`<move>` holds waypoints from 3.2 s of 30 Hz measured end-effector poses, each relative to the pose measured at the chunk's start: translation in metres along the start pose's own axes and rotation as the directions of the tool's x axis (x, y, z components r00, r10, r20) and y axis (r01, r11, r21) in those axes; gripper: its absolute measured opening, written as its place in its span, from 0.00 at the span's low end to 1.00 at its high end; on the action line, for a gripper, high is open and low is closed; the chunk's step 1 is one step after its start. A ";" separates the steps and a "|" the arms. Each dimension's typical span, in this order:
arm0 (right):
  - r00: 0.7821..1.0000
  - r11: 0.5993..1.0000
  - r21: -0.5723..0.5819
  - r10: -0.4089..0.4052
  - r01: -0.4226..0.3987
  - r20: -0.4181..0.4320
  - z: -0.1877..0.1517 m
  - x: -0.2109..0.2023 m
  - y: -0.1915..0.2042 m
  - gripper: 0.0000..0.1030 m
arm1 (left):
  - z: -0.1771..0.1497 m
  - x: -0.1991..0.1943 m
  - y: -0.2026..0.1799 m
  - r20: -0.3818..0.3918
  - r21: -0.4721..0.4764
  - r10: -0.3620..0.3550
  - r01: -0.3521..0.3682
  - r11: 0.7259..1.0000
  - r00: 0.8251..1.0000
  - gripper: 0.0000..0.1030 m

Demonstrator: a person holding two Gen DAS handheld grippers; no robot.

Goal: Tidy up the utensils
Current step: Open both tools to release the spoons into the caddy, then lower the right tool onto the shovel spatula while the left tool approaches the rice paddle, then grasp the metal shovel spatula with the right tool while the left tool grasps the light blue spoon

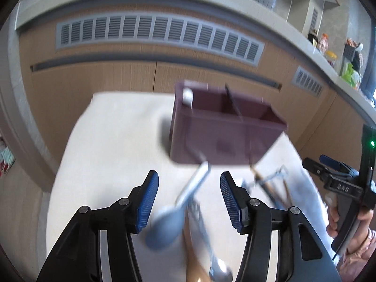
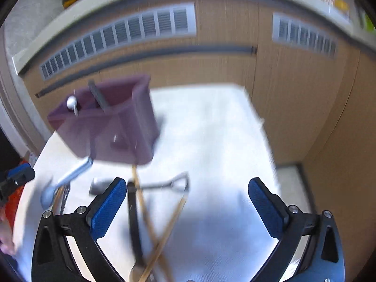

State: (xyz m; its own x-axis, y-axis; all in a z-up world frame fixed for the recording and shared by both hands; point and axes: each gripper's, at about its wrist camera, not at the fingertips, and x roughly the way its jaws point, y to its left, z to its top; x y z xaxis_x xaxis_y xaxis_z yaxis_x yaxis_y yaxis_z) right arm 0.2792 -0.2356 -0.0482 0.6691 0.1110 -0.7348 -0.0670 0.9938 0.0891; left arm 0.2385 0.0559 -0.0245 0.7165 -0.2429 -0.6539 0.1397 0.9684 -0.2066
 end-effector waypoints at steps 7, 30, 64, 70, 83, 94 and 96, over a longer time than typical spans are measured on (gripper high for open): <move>0.994 0.990 0.139 0.034 -0.019 -0.103 -0.009 0.029 0.009 0.86 | -0.026 -0.008 0.006 -0.016 0.028 0.070 -0.070 0.997 0.997 0.61; 0.917 0.604 -0.692 0.208 -0.395 -0.341 0.007 0.082 0.120 0.64 | -0.037 -0.010 0.051 -0.103 -0.052 -0.041 0.036 0.998 0.994 0.67; 0.903 0.708 -0.580 0.208 -0.403 -0.375 -0.041 0.031 0.058 0.59 | -0.057 0.018 -0.016 -0.254 0.180 -0.101 0.150 0.972 0.962 0.68; 0.903 0.723 -0.577 0.157 -0.381 -0.399 -0.042 0.028 0.068 0.27 | -0.060 0.002 -0.016 -0.228 0.196 -0.059 0.105 0.975 0.972 0.68; 0.856 0.770 -0.418 0.314 -0.482 -0.410 -0.044 0.003 0.075 0.26 | -0.042 0.003 -0.016 -0.176 0.207 -0.035 0.072 0.976 0.984 0.67; 0.898 0.815 -0.444 0.194 -0.372 -0.395 -0.055 0.011 0.084 0.52 | -0.049 0.032 -0.022 -0.199 0.213 0.058 -0.014 0.977 0.978 0.34; 0.920 0.825 -0.463 0.161 -0.325 -0.358 -0.059 0.008 0.087 0.35 | -0.048 0.024 -0.017 -0.178 0.177 0.046 -0.014 0.984 0.983 0.34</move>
State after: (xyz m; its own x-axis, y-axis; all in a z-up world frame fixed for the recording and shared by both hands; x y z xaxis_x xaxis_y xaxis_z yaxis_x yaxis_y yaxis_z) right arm 0.2351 -0.1480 -0.0862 0.3397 0.2659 -0.9022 -0.6150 0.7885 0.0009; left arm 0.2207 0.0307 -0.0721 0.5892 -0.2047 -0.7816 0.2485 0.9664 -0.0658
